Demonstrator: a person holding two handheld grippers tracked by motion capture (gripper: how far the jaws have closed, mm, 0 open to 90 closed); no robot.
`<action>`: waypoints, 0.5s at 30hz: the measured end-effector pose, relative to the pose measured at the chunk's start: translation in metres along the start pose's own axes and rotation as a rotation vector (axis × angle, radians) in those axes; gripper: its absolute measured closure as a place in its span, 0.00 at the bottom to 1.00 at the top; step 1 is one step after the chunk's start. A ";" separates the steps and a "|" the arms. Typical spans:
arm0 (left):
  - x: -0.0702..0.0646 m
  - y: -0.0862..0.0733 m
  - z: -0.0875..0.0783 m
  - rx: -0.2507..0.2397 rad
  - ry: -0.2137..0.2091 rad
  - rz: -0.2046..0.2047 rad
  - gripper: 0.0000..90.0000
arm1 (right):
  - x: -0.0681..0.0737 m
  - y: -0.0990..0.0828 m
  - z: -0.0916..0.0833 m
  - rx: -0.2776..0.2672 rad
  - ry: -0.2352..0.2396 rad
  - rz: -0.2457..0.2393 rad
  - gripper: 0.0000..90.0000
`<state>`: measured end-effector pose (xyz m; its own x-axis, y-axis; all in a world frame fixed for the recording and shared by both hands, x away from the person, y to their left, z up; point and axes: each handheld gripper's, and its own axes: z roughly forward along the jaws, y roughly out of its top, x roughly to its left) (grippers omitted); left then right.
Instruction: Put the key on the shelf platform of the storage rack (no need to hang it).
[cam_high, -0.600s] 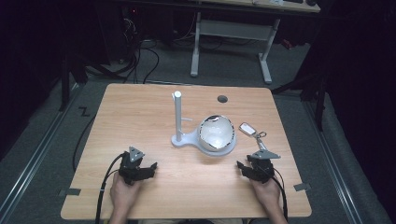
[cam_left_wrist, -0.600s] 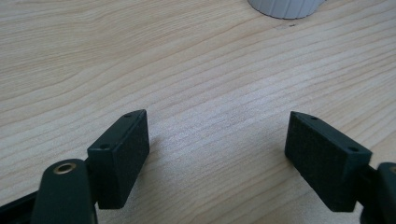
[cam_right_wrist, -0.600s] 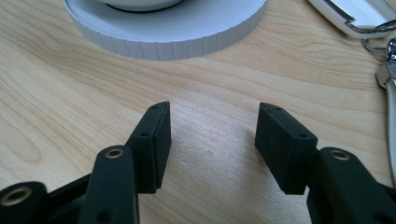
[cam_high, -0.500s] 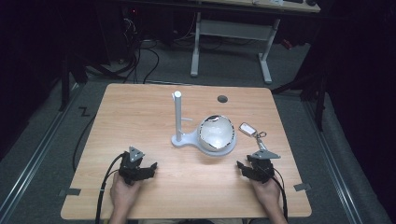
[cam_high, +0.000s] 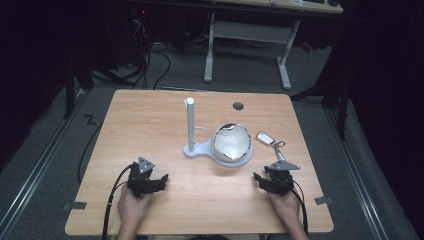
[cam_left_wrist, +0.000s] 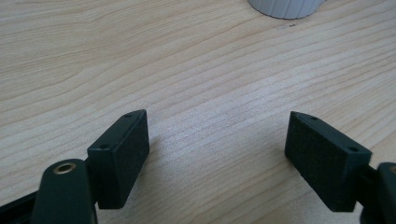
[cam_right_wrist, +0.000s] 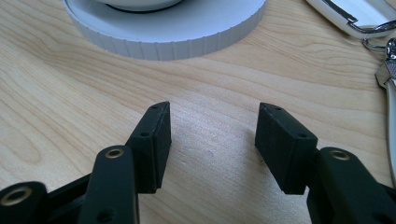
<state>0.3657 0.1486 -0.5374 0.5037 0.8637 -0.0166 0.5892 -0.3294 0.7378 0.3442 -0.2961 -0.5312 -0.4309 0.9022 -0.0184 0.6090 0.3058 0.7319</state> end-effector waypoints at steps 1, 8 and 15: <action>0.000 0.000 0.000 0.000 0.001 0.000 0.25 | 0.000 0.000 0.000 0.000 0.000 0.000 0.51; 0.000 0.000 0.000 -0.001 0.000 0.000 0.25 | 0.001 0.000 0.000 0.003 0.006 -0.002 0.48; 0.000 0.000 0.000 -0.002 0.001 -0.001 0.25 | 0.001 0.000 0.000 0.002 0.003 -0.003 0.48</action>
<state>0.3658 0.1485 -0.5375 0.5027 0.8643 -0.0164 0.5883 -0.3281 0.7391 0.3438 -0.2950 -0.5311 -0.4344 0.9005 -0.0187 0.6093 0.3091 0.7302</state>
